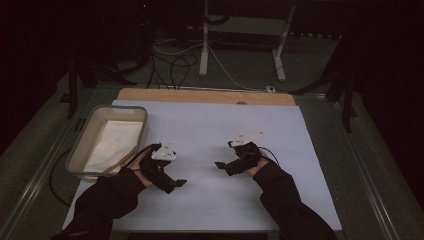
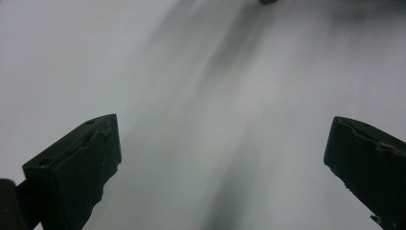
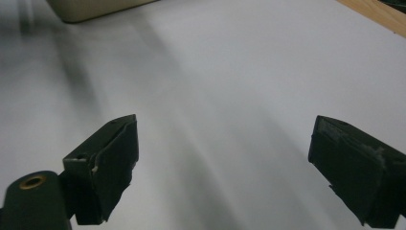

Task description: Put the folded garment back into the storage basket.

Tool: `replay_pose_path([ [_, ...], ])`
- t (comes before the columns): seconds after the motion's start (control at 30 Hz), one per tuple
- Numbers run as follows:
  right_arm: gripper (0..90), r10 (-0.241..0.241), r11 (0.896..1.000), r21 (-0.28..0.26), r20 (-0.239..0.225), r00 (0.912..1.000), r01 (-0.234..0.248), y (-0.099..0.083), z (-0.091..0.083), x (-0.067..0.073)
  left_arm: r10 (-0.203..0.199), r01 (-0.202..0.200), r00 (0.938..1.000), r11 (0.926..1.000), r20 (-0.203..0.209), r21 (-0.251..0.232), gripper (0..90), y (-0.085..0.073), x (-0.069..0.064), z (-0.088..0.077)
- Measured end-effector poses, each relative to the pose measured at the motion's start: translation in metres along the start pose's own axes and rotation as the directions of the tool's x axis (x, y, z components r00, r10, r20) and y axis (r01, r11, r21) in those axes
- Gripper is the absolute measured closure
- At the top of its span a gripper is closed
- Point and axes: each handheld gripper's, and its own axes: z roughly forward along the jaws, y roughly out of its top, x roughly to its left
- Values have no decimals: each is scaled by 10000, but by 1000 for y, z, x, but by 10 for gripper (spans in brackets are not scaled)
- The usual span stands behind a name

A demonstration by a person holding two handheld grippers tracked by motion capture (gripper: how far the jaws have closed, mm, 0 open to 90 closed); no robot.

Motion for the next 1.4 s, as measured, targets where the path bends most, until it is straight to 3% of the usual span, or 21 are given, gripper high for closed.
replay_pose_path([
  [0.43, 101, -11, 10000, 98, 19, 10000, 10, -36, -18, 7, -271, 272, 9995, 9996, 180, -59, 8, -30, -19, -1],
  [0.87, 103, 472, 9989, -4, 340, 9983, -472, -71, -44, 8, -494, 494, 9985, 9988, 253, 30, 8, -60, -27, 0],
  [1.1, 103, 739, 9971, 168, 365, 9966, -746, -87, -53, 9, -612, 611, 9981, 9981, 90, 116, 8, -73, -33, -1],
  [1.4, 103, 1111, 9938, -46, 735, 9911, -1111, -102, -69, 9, -810, 811, 9967, 9964, -29, 229, 8, -88, -35, -7],
])
